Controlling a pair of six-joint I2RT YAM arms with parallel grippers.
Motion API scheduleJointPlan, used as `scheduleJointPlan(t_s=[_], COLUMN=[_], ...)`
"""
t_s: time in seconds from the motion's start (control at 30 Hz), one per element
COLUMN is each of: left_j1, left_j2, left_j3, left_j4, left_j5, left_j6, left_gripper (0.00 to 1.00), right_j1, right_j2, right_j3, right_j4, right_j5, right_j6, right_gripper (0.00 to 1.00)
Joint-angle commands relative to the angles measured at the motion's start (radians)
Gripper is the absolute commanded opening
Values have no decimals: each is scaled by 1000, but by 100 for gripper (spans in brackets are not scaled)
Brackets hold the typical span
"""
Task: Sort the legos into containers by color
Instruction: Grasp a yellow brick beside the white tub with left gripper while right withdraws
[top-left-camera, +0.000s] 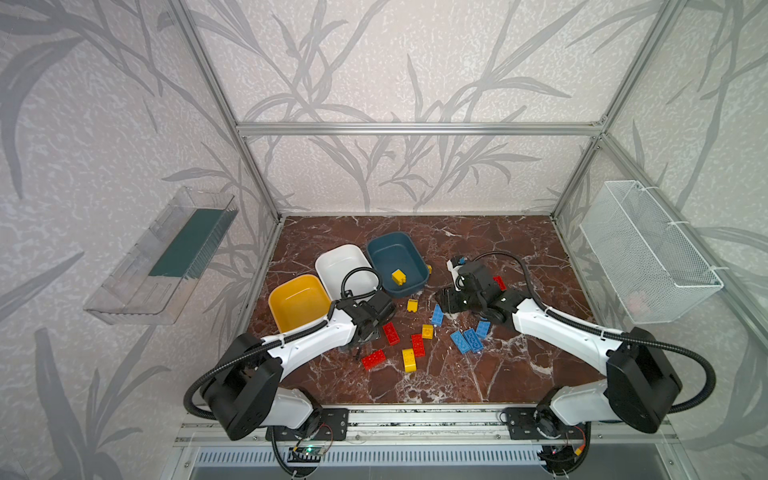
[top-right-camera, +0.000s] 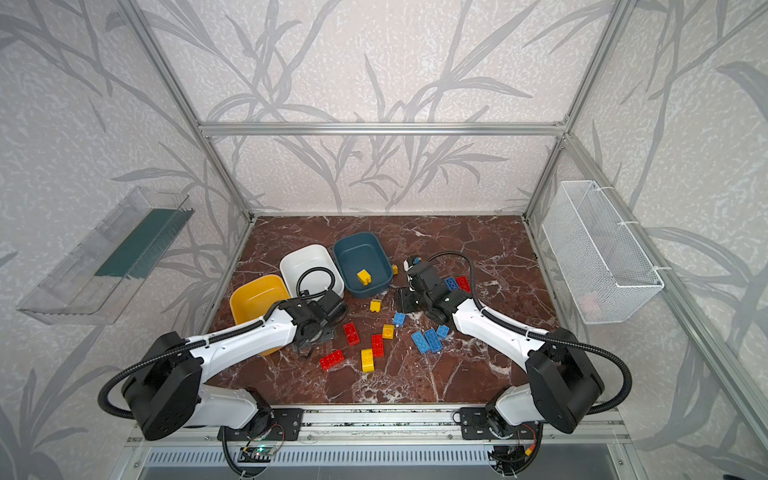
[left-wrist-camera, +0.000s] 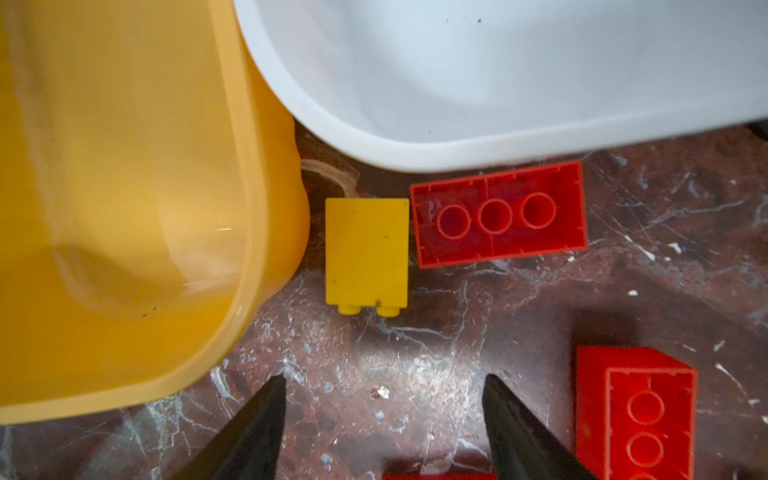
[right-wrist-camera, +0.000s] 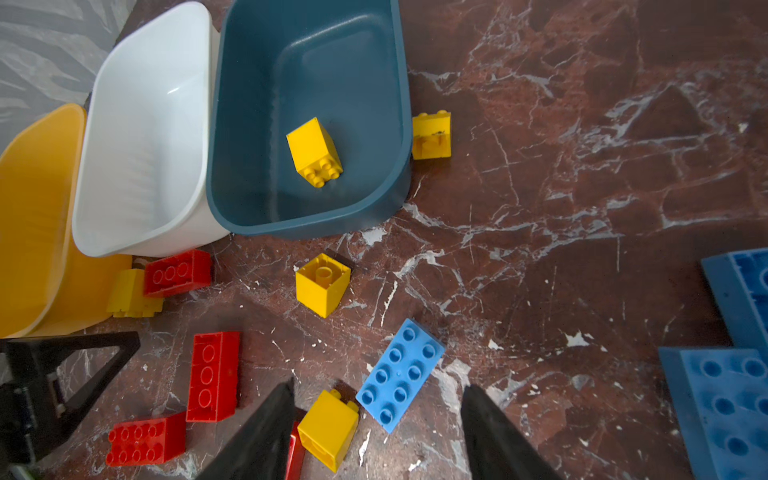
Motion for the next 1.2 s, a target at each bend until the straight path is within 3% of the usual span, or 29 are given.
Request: scheduleJointPlan(t_s=[0.0, 0.23, 0.53, 0.87, 1.17], left_j1=[37, 126, 161, 163, 140], left_j2=[6, 38, 85, 104, 71], left_j3=[-13, -44, -17, -9, -14], left_j4=[52, 145, 162, 163, 144], left_j5=[-2, 91, 86, 98, 95], left_j6=[-16, 49, 97, 104, 104], left_gripper=[76, 72, 65, 41, 31], right_j1=[4, 4, 4, 5, 4], right_j2=[-13, -3, 5, 8, 2], right_j3=[-16, -26, -27, -28, -27], right_j4=[61, 76, 82, 84, 82], right_j5=[7, 12, 19, 26, 26], right_j6=[9, 7, 0, -2, -1], right_gripper=[65, 65, 64, 64, 64])
